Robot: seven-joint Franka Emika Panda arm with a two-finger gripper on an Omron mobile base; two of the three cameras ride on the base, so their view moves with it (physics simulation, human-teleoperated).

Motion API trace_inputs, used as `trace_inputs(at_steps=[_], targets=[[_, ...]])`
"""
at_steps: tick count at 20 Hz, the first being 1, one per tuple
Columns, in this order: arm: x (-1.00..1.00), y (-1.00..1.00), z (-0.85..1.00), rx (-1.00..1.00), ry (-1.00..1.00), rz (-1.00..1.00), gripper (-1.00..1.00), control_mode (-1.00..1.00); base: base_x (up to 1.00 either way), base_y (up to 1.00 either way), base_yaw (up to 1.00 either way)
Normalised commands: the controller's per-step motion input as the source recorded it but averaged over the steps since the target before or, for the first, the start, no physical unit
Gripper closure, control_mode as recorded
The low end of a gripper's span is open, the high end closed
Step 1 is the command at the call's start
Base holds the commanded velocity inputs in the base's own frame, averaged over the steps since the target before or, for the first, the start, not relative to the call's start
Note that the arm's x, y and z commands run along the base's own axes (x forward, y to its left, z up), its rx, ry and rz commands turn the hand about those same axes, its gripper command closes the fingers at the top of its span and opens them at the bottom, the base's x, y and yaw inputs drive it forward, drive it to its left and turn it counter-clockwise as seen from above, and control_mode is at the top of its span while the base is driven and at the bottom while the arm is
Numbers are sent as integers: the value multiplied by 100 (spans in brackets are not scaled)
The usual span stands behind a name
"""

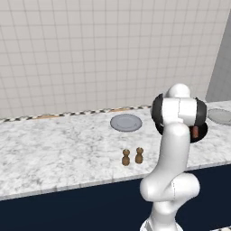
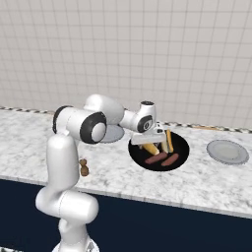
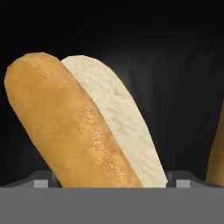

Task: Place one bun and one sausage from the bowl on each plate.

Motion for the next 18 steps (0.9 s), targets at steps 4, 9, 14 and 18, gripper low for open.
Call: trace_inputs(at_steps=[4,9,14,18], targets=[[6,0,-5,0,0,0,100,-100,0,0,0],[-26,12,18,0,-9,1,100,-100,0,0,0],[-9,88,81,0,-25,3,100,-100,0,0,0],[21,100,50,0,-25,1,100,-100,0,0,0]])
